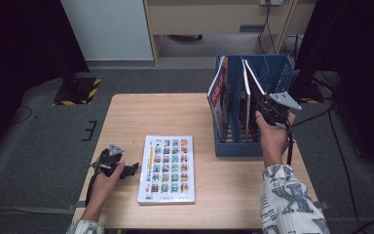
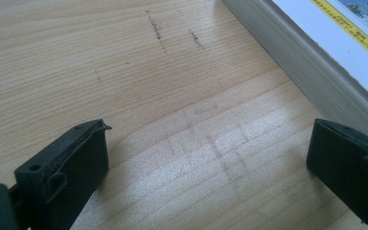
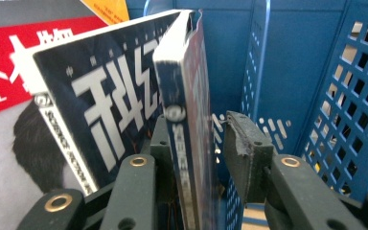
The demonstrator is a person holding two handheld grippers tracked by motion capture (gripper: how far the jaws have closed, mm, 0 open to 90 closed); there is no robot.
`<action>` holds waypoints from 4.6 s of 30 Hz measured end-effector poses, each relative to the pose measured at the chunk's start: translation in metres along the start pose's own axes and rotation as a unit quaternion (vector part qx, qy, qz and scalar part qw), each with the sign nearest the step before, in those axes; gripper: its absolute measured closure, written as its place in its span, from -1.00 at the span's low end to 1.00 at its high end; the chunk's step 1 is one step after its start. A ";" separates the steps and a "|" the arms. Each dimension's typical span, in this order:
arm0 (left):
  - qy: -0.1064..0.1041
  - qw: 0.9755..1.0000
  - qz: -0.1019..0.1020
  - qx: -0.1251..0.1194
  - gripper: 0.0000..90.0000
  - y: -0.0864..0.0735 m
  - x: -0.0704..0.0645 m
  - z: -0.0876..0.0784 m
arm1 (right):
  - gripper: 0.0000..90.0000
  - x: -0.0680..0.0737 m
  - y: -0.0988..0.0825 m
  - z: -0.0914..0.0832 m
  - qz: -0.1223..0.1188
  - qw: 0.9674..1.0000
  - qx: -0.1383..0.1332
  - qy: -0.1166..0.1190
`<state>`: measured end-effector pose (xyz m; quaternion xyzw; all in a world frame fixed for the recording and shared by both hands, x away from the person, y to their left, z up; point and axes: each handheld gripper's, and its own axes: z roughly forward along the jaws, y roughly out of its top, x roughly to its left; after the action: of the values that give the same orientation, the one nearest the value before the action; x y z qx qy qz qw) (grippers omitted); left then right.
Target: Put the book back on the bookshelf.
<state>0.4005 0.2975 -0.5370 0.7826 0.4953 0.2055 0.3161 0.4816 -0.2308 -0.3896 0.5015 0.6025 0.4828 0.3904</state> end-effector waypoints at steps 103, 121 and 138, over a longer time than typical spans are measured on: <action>-0.024 0.999 -0.015 -0.021 -0.79 0.007 -0.007 -0.019 | -0.48 0.115 -0.074 -0.076 -0.062 0.981 0.050 0.177; -0.072 0.997 0.022 -0.007 -0.45 0.017 -0.051 -0.015 | -0.10 0.180 -0.123 -0.055 -0.098 0.948 0.132 0.274; -0.120 0.992 -0.022 -0.014 -0.49 0.016 -0.050 -0.001 | -0.57 0.205 -0.153 -0.038 -0.104 0.923 0.216 0.301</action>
<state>0.3890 0.2474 -0.5258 0.7862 0.4678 0.1106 0.3885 0.3711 -0.0415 -0.5267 0.3394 0.8299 0.4258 0.1211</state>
